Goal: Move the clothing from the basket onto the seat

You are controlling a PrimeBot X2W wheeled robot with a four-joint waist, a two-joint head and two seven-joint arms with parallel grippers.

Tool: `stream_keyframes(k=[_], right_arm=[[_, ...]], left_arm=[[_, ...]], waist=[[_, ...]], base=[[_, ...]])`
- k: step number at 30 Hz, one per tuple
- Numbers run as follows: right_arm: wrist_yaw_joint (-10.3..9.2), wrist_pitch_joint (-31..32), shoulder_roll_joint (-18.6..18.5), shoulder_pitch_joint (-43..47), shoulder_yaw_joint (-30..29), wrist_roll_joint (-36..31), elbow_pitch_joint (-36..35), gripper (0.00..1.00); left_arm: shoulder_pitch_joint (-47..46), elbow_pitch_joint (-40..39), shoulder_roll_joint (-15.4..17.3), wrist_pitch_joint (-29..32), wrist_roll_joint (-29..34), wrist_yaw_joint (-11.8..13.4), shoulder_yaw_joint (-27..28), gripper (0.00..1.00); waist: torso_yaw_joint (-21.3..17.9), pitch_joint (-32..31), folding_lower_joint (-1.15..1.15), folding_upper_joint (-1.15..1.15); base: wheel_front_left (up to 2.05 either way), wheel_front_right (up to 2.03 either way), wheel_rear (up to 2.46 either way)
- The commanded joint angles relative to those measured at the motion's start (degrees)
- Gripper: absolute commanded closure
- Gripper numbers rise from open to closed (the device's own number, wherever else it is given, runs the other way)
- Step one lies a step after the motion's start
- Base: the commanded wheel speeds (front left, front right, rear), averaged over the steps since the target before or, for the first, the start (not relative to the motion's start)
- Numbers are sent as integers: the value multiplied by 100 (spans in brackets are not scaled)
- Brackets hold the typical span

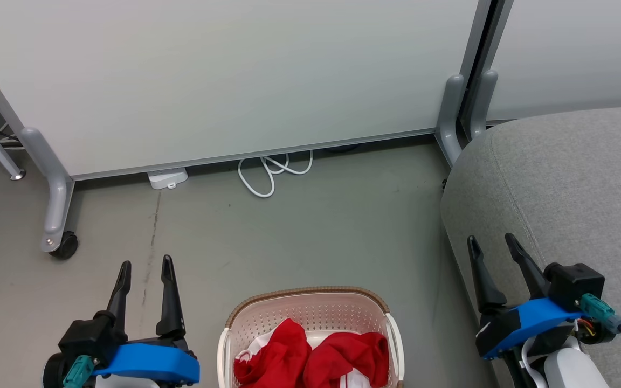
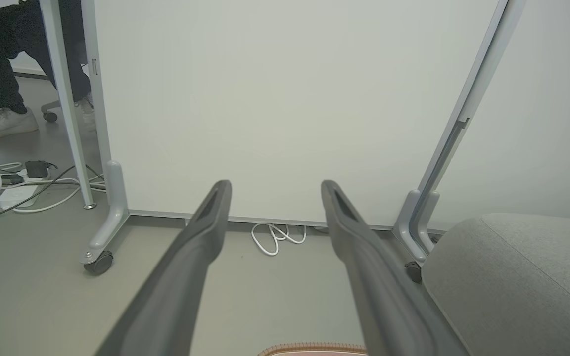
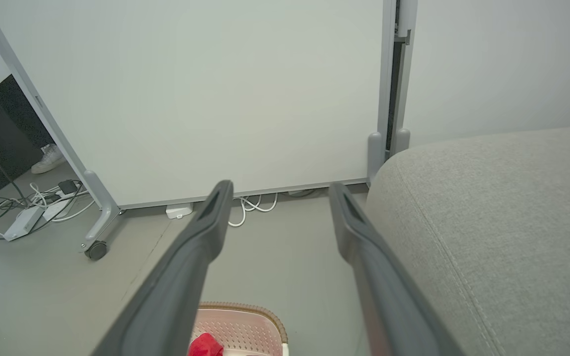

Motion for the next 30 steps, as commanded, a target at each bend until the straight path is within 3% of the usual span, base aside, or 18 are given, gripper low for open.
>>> stream_keyframes(k=[1, 17, 30], right_arm=[[12, -58, -43, -108, 13, -142, -15, 0], [13, -194, -47, -147, 61, -809, 33, 0], [9, -174, -47, -134, 51, -744, 39, 0]], left_arm=[[14, -6, 1, -46, 122, 8, -31, 0], [68, -20, -8, -213, 662, 64, -84, 0], [70, 17, -12, -210, 607, 88, -82, 0]], waist=[[1, 1, 0, 0], [-2, -5, 0, 0], [-5, -36, 0, 0]], base=[[0, 0, 0], [0, 0, 0], [0, 0, 0]])
